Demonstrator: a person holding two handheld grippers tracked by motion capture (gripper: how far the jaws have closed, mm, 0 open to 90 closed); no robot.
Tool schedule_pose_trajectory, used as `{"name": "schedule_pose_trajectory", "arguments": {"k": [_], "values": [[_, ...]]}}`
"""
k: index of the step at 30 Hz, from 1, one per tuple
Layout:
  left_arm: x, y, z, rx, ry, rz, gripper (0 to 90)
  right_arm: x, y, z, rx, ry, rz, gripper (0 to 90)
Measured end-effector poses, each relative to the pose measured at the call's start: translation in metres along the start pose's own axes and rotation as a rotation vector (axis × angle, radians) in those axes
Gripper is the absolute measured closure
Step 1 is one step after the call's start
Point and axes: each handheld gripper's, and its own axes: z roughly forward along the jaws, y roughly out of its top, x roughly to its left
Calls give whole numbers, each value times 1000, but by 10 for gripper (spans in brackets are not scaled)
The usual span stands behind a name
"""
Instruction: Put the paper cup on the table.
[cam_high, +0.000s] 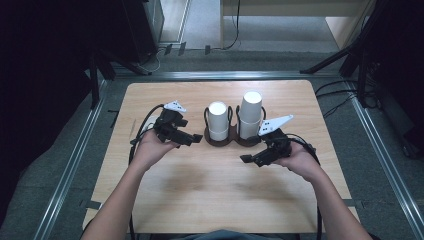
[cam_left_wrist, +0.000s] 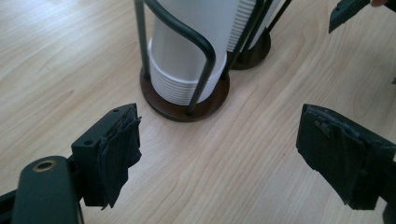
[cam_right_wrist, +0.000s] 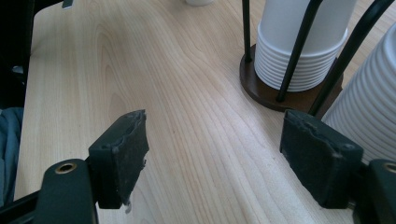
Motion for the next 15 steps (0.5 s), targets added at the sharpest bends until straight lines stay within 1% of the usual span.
{"name": "schedule_pose_trajectory", "arguments": {"k": [2,3,4,6,13,15], "values": [[-4,-1,2,-6,-5,9,137,0,0,0,-1,-2,-2,235],[-6,-1,4,-11,-28,2,137,0,0,0,0,-2,-3,235],[-7,-1,5,-16,-41,3,137,0,0,0,0,-3,-4,235],[-11,-1,7,-16,-44,12,137,0,0,0,-1,-4,-2,235],[-21,-1,16,-10,-72,26,137,0,-1,-1,-3,-11,0,234],[-24,-1,17,-12,-77,40,136,0,-1,-1,-2,-11,-2,235]]}}
